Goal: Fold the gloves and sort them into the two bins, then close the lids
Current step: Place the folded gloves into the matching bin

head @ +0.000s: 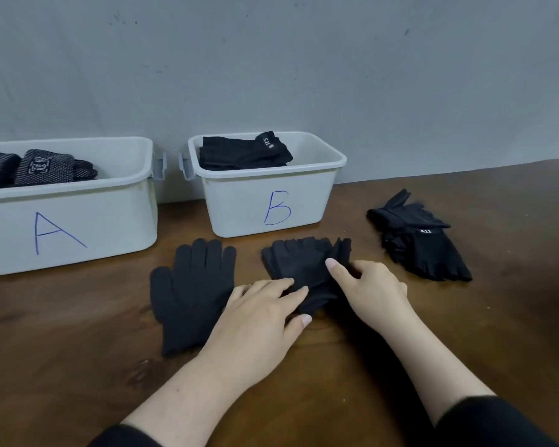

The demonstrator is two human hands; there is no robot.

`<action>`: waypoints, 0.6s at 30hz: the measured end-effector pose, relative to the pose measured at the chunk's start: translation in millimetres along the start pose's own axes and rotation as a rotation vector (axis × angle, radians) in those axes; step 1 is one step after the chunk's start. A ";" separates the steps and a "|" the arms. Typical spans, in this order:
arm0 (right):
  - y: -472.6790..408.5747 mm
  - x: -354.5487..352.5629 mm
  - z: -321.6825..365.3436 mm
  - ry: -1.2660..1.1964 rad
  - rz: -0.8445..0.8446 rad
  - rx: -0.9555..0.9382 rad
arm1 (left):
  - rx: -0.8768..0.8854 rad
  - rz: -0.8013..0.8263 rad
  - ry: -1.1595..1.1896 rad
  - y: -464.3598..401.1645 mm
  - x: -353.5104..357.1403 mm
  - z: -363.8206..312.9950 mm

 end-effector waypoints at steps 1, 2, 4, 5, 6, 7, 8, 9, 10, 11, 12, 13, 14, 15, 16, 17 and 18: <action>-2.8 2.3 2.4 0.014 0.000 0.007 | 0.000 0.001 -0.007 0.4 0.2 0.2; -6.6 5.4 2.1 0.010 -0.004 0.003 | -0.002 -0.002 -0.013 1.0 0.1 0.4; -9.4 10.1 1.2 -0.053 0.002 -0.008 | -0.009 -0.019 -0.015 1.9 -1.0 0.5; -8.7 10.6 1.7 -0.111 0.015 -0.022 | -0.010 -0.033 -0.017 1.8 -1.2 0.6; -8.2 11.7 1.8 -0.179 0.024 -0.036 | -0.010 -0.052 -0.020 1.2 -1.4 0.8; -6.3 12.3 2.8 -0.246 0.030 -0.055 | -0.016 -0.073 -0.024 0.7 -2.1 1.4; -4.1 13.3 5.5 -0.297 0.039 -0.070 | -0.021 -0.097 -0.025 0.2 -3.5 2.2; -3.0 14.9 8.7 -0.329 0.049 -0.092 | -0.026 -0.116 -0.021 0.0 -4.3 3.2; -2.6 15.9 11.9 -0.340 0.051 -0.114 | -0.027 -0.123 -0.013 -0.4 -3.7 4.3; -3.1 17.1 14.6 -0.336 0.044 -0.133 | -0.023 -0.121 -0.013 -0.8 -2.6 5.2; -2.7 18.3 17.3 -0.320 0.048 -0.151 | -0.019 -0.113 -0.018 -0.9 -1.5 5.9; -1.9 19.9 18.9 -0.308 0.057 -0.172 | -0.022 -0.104 -0.021 -1.1 -0.2 6.6; -0.6 20.0 19.8 -0.298 0.051 -0.187 | -0.032 -0.096 -0.018 -1.3 -0.4 6.5; 0.0 19.6 18.1 -0.294 0.024 -0.193 | -0.049 -0.083 -0.013 -1.3 -0.7 6.5; 0.7 17.0 15.2 -0.279 -0.017 -0.196 | -0.062 -0.072 -0.011 -1.7 -1.0 6.5; 1.5 13.4 11.1 -0.260 -0.060 -0.208 | -0.076 -0.064 -0.014 -2.2 -1.3 6.0; 1.7 9.6 6.1 -0.242 -0.101 -0.225 | -0.085 -0.069 -0.022 -3.3 -2.0 4.6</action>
Point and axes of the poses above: each hand's wrist, its own y-axis away from the middle knuckle, its own x-axis out of the palm, z = x × y, the point moved 1 cm from there along -y, towards the middle knuckle, and after that the axes turned 1 degree about -y, right-handed, at the moved point
